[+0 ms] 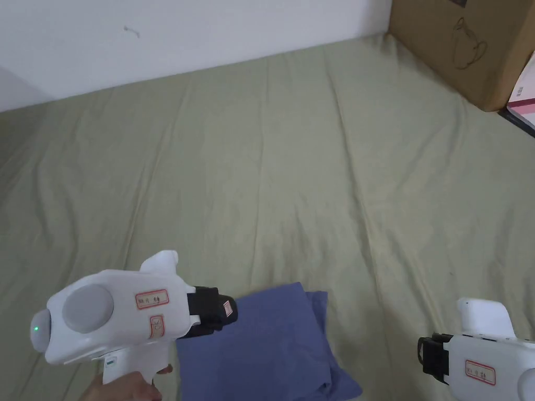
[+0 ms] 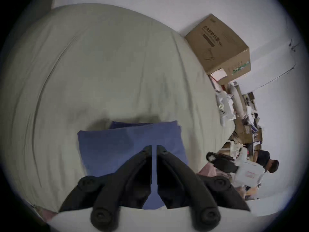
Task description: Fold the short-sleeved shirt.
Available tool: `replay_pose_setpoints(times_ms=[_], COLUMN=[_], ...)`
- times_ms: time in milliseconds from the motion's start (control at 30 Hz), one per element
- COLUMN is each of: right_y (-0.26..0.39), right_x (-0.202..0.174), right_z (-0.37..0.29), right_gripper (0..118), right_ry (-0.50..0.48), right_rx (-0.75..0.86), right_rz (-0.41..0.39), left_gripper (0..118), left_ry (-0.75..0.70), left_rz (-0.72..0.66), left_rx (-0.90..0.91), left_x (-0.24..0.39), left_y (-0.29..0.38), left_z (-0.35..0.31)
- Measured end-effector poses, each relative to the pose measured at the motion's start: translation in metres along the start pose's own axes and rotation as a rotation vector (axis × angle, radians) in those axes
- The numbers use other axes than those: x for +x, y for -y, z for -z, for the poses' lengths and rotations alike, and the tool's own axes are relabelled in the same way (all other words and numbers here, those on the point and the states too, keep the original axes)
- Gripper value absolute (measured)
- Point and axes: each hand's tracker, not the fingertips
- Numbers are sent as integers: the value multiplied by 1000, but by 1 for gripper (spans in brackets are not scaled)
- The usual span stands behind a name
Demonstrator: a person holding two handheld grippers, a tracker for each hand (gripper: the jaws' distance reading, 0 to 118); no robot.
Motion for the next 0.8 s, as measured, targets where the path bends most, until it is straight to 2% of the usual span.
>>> replay_pose_setpoints(times_ms=[167, 333, 500, 533, 667, 800], right_y=[-1, -2, -1, -1, 1, -1], right_x=[-4, -1, 4, 5, 9, 11], right_z=[2, 1, -1, -1, -7, -8], right_gripper=[0, 0, 0, 0, 0, 0], right_ry=[-7, -9, -6, -8, -4, 8], right_rx=[-1, 3, 8, 8, 10, 10], right_rz=[-10, -1, 16, 21, 23, 20], left_gripper=[5, 3, 0, 0, 0, 0], left_ry=[100, 182, 187, 149, 138, 195], left_rz=[9, 68, 112, 146, 182, 146], left_rx=[-85, -161, -285, -310, -282, -270], left_x=[-3, 44, 64, 71, 77, 74], left_y=[20, 53, 70, 74, 72, 64], left_z=[34, 75, 126, 134, 145, 136])
